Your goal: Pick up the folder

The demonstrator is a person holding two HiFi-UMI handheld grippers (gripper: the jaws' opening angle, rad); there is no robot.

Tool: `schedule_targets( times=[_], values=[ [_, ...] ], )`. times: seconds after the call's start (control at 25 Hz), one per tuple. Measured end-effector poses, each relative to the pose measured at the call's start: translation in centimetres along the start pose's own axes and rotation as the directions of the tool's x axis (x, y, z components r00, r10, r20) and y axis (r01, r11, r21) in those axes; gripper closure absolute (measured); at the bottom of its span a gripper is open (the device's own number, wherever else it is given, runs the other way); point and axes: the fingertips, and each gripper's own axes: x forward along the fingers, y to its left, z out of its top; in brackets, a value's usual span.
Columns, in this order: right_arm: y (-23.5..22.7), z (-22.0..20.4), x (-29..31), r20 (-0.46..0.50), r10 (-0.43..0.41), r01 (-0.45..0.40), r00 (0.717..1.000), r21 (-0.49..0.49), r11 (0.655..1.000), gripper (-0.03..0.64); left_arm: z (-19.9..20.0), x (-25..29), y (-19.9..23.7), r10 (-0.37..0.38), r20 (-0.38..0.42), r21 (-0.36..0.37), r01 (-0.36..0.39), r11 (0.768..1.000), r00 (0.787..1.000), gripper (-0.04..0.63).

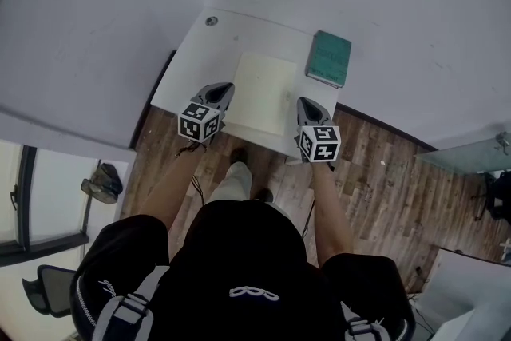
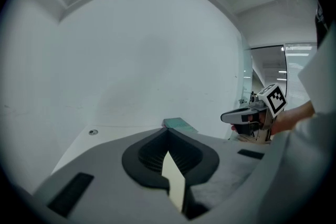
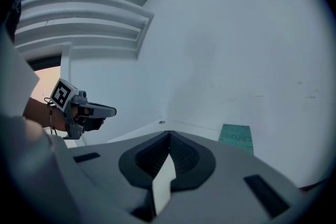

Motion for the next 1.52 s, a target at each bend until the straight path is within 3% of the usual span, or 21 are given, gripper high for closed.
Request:
schedule_targets(
  times=[0.48, 0.76, 0.8, 0.88, 0.92, 1.04, 1.52],
  values=[
    [-1.4, -2.6, 6.3, -0.117, -0.024, 0.030, 0.993, 0.054, 0.998, 0.592, -3.3, 4.3, 5.0, -0.023, -0.091, -0.049, 0.018, 0.999, 0.996, 0.574],
    [-2.3, -6.0, 9.5, -0.221, -0.004, 0.034, 0.975, 0.135, 0.990, 0.589, -5.7, 6.9, 6.2, -0.150, -0.122, -0.174, 0.128, 0.976, 0.981, 0.572],
    [-2.5, -6.6, 9.9, -0.236, -0.002, 0.038, 0.972, 0.148, 0.988, 0.566, -6.2, 7.2, 6.6, -0.159, -0.134, -0.188, 0.132, 0.973, 0.978, 0.572],
    [-2.8, -7.7, 10.8, -0.269, 0.008, 0.041, 0.963, 0.177, 0.983, 0.404, -7.1, 7.8, 7.3, -0.174, -0.154, -0.216, 0.138, 0.966, 0.973, 0.569],
    [-3.0, -8.2, 11.1, -0.282, 0.011, 0.044, 0.959, 0.186, 0.982, 0.391, -7.6, 8.2, 7.5, -0.184, -0.165, -0.230, 0.143, 0.963, 0.969, 0.551],
    [-3.8, -9.4, 12.0, -0.314, 0.005, 0.061, 0.949, 0.198, 0.978, 0.380, -9.3, 9.4, 8.2, -0.219, -0.207, -0.270, 0.160, 0.949, 0.953, 0.393],
    [-5.9, -13.6, 15.4, -0.425, -0.001, 0.122, 0.905, 0.258, 0.958, 0.370, -13.6, 13.4, 10.2, -0.311, -0.312, -0.337, 0.201, 0.920, 0.898, 0.344]
  ],
)
